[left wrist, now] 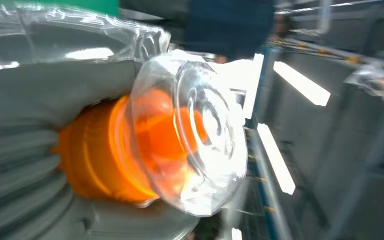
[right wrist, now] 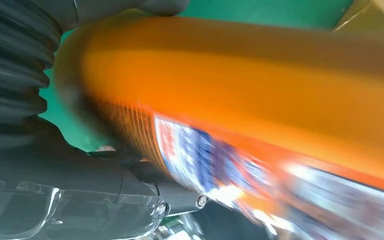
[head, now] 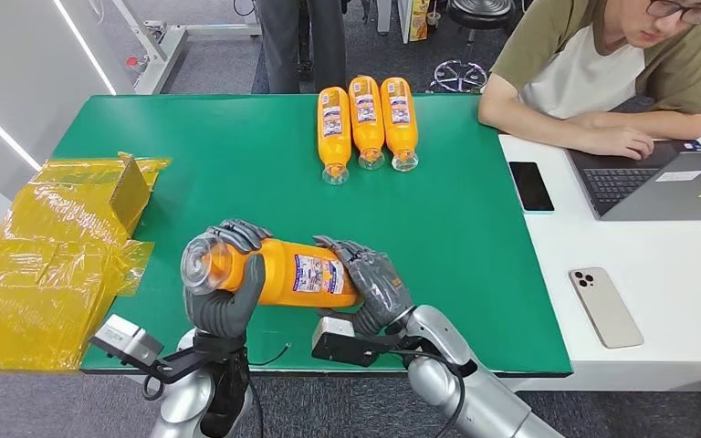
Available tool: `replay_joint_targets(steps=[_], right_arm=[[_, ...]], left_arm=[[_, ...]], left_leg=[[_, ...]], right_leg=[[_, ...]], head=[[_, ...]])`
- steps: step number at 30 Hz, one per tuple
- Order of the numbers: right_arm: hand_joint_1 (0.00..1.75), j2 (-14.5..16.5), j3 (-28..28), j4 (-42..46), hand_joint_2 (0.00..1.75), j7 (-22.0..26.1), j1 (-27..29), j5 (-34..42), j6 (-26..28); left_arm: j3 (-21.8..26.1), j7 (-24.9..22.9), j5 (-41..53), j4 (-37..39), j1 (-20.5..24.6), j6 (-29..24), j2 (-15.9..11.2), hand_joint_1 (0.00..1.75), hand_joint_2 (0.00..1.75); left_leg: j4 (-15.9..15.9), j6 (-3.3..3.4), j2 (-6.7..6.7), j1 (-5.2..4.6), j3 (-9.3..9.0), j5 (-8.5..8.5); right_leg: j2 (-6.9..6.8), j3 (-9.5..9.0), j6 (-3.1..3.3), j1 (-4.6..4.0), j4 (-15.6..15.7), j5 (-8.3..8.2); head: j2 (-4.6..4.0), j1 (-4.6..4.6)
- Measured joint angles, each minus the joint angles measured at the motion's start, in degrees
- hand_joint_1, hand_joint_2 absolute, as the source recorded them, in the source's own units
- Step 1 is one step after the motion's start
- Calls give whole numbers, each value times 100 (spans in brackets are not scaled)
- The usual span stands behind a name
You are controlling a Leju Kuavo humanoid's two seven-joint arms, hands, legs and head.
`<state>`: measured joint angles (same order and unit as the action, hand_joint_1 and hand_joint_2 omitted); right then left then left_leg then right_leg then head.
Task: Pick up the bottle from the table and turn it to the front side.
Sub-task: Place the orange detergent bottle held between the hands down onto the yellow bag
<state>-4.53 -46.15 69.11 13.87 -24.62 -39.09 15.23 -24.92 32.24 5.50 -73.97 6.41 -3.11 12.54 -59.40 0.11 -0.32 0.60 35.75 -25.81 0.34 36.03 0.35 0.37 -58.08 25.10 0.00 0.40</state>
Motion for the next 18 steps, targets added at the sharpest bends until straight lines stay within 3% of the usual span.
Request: replay_joint_targets(steps=[4, 8, 10, 15, 18], right_arm=[[0, 13, -1, 1, 175, 5, 10, -12, 35], [0, 178, 76, 149, 175, 235, 125, 181, 877], [0, 203, 92, 179, 175, 303, 147, 222, 988], [0, 420, 236, 426, 175, 1017, 364, 912, 2111], [0, 592, 286, 687, 175, 1418, 562, 1447, 2301]], left_arm=[[6, -11, 13, -2, -4, -21, -4, 175, 175], [187, -212, 377, -134, -17, -466, -122, 175, 175], [214, -266, 515, -151, -17, -608, -145, 175, 175], [403, -924, 2390, -150, 74, -2274, -255, 175, 175], [719, -1469, 3907, -44, 296, -3236, -508, 175, 175]], left_leg=[[0, 0, 0, 0, 0, 0], [1, 0, 1, 1, -1, 0], [1, 0, -1, 1, -1, 1], [1, -1, 2, 1, -1, 0], [3, -2, 3, 4, -3, 1]], right_leg=[[0, 0, 0, 0, 0, 0], [0, 0, 0, -1, -1, 1], [-2, 0, 0, 0, -1, 1], [2, 0, 1, -1, -1, 1], [2, 1, 7, -2, -3, 5]], head=[[0, -1], [0, 0], [0, 1], [0, 1], [0, 0]])
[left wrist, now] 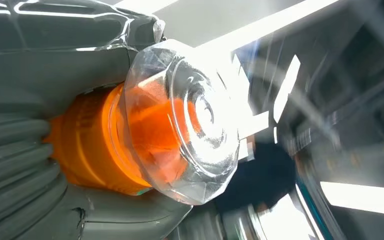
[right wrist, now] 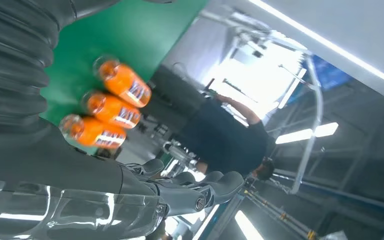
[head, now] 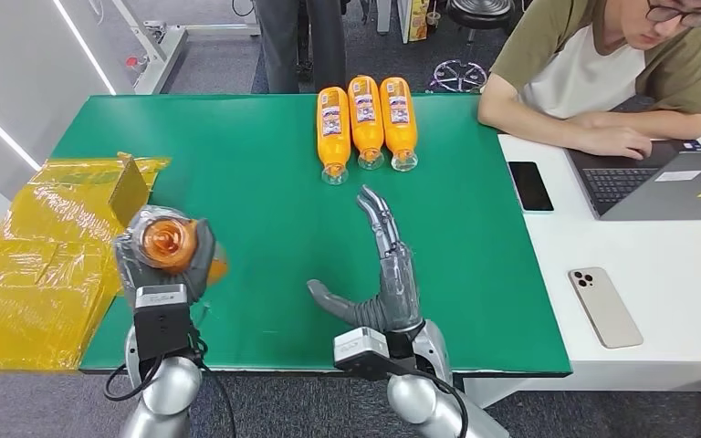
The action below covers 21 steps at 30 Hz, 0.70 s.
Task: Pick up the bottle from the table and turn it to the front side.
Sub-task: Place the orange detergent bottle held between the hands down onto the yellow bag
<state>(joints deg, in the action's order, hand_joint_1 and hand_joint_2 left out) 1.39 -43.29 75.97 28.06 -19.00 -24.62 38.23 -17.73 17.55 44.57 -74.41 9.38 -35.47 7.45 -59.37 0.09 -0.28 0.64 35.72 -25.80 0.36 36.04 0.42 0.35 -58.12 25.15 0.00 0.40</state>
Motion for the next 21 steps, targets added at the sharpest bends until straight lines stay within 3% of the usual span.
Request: replay_joint_targets(steps=[4, 8, 15, 21], right_arm=[[0, 172, 136, 372, 175, 381, 285, 457, 12], [0, 301, 319, 656, 175, 542, 482, 527, 13], [0, 537, 598, 1041, 175, 443, 547, 493, 13], [0, 625, 657, 1167, 175, 387, 545, 489, 12]], left_arm=[[571, -423, 1628, 612, 559, -310, -615, 175, 175], [842, -540, 1489, 1634, 1336, 96, -1049, 175, 175], [636, -1373, 2400, 3771, 2920, 442, -1463, 175, 175], [275, -1736, 2850, 4669, 3417, 649, -1638, 175, 175]], left_leg=[[7, -15, -3, 2, -4, 10], [9, -25, -4, 2, -6, 19], [5, -30, 12, -1, -5, 28], [4, -31, 14, 0, -1, 26]], right_leg=[[-3, 2, 7, -2, -5, 2], [-5, 4, 19, -5, -9, -7], [13, 6, 22, -2, -10, -24], [17, 14, 22, -2, -10, -23]], head=[[0, 0], [0, 1], [0, 3], [0, 2]])
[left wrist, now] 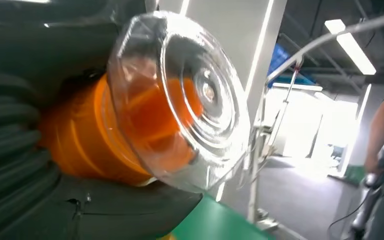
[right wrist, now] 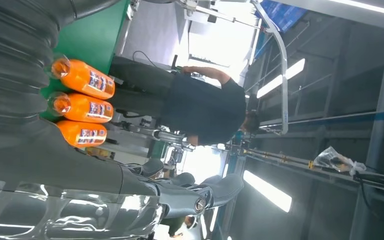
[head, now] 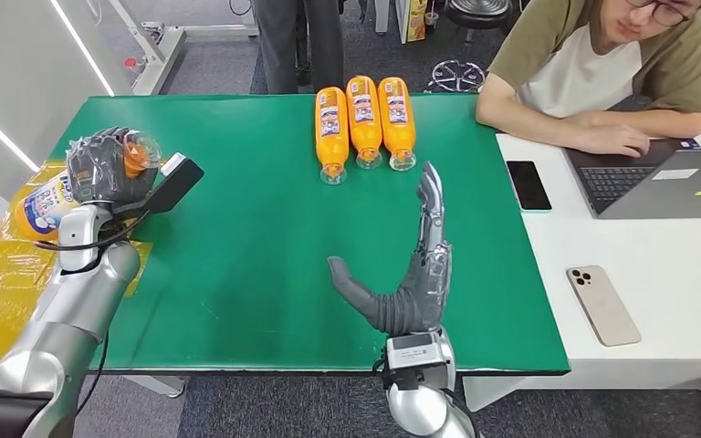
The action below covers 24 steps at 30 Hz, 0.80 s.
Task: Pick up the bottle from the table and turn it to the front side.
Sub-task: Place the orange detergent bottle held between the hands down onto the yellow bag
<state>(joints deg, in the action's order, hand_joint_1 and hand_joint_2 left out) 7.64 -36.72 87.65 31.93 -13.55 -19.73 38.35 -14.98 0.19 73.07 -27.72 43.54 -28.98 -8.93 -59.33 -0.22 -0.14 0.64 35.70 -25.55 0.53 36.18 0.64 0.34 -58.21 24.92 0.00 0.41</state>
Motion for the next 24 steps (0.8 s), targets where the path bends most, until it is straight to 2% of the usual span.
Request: replay_joint_targets(steps=[5, 9, 17, 24], right_arm=[[0, 37, 4, 43, 175, 16, 11, -1, 0], [0, 66, 5, 113, 175, 17, 55, -30, -1], [0, 84, 70, 252, 175, 58, 309, -194, 0], [0, 76, 98, 296, 175, 143, 556, -190, 0]], left_arm=[[-349, -257, 649, 417, 106, 495, -119, 175, 175], [-636, -157, 944, 687, -2, 800, -220, 175, 175], [-797, 88, 967, 963, -549, 805, -349, 175, 175], [-805, 738, 825, 1047, -1017, 741, -410, 175, 175]], left_leg=[[3, -2, 1, 1, 1, -1], [4, -3, 5, 1, 1, -2], [5, -4, 10, 1, 7, -4], [6, -3, 13, 0, 7, -7]], right_leg=[[0, 2, 2, 0, -1, 3], [2, 3, 3, 0, -1, 3], [8, 10, 4, 0, 0, 8], [9, 11, 5, 1, 2, 9]], head=[[0, 0], [0, 0], [0, 1], [0, 1]])
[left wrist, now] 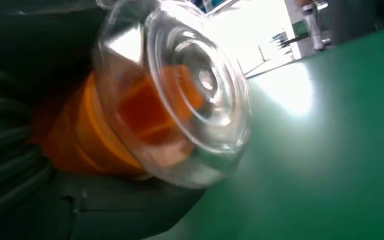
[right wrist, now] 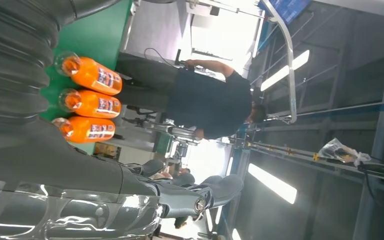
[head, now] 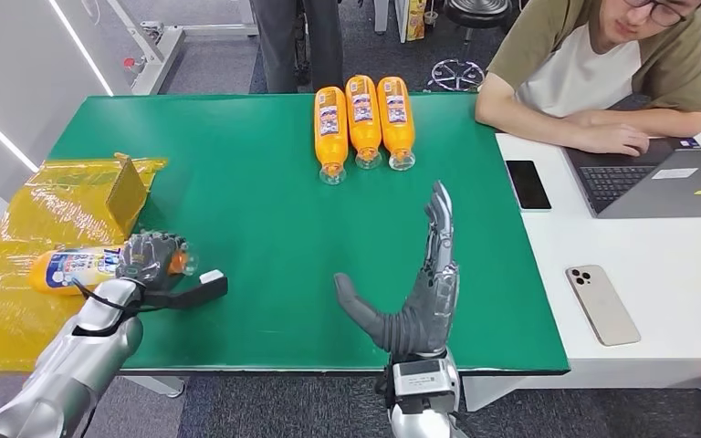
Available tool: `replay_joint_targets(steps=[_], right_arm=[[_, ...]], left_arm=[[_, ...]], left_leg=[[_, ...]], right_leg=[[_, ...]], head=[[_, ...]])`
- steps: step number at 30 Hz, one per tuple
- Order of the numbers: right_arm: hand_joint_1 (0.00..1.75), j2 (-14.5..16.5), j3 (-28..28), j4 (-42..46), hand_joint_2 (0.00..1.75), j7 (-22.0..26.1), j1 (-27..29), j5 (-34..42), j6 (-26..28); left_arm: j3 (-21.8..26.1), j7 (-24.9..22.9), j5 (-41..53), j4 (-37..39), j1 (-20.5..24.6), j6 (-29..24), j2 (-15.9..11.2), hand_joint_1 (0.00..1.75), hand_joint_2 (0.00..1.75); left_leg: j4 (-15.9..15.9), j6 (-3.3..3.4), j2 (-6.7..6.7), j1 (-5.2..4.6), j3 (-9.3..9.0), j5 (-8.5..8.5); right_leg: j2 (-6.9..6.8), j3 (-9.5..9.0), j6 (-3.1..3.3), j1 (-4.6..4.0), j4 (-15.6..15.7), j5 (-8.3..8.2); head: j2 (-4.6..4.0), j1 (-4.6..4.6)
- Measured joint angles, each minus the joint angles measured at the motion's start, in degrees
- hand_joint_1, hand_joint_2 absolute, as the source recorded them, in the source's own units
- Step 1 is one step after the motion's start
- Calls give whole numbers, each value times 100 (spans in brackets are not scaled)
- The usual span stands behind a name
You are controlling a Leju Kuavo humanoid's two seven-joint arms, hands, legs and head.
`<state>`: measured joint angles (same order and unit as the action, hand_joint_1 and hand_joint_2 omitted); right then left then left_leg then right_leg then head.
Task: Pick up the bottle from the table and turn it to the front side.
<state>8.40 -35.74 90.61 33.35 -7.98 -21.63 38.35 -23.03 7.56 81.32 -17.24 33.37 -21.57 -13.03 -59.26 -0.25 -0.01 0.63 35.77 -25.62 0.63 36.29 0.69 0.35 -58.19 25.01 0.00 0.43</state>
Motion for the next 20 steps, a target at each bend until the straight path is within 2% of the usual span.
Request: replay_joint_targets(steps=[5, 6, 9, 10, 15, 20], right_arm=[[0, -50, 1, -13, 175, 119, 99, 158, -1], [0, -63, 1, -17, 175, 141, 114, 185, -1], [0, -94, -1, -33, 175, 175, 139, 262, -2], [0, -104, -2, -44, 175, 183, 141, 291, -2], [0, -146, -10, -90, 175, 233, 150, 396, -2], [0, -178, -17, -116, 175, 265, 161, 471, -2]], left_arm=[[-3, 181, -45, 22, -205, -75, -1, 175, 175], [-3, 215, -51, 25, -219, -77, -2, 165, 175], [-3, 250, -66, 29, -251, -151, -5, 34, 175], [-2, 238, -77, 30, -275, -211, -3, 0, 175], [71, 297, -377, 31, -395, -519, 37, 0, 175], [402, 1093, -1080, 30, -430, -488, 117, 0, 175]], left_leg=[[1, -3, -2, -1, -4, -3], [1, -3, -2, -1, -6, -3], [2, -4, -2, -1, -9, -3], [2, -4, -2, -1, -11, -3], [1, -5, -2, 1, -12, -2], [1, -5, -4, 0, -11, -2]], right_leg=[[-2, -4, 0, 1, -1, 1], [-2, -5, 0, 1, -2, 1], [-3, -7, 0, 1, -6, 1], [-3, -7, 0, 1, -6, 1], [-3, -8, 1, 1, -7, 1], [-5, -7, 1, 1, -7, 1]], head=[[0, -1], [0, -1], [0, -2], [0, -2], [0, -1], [0, -1]])
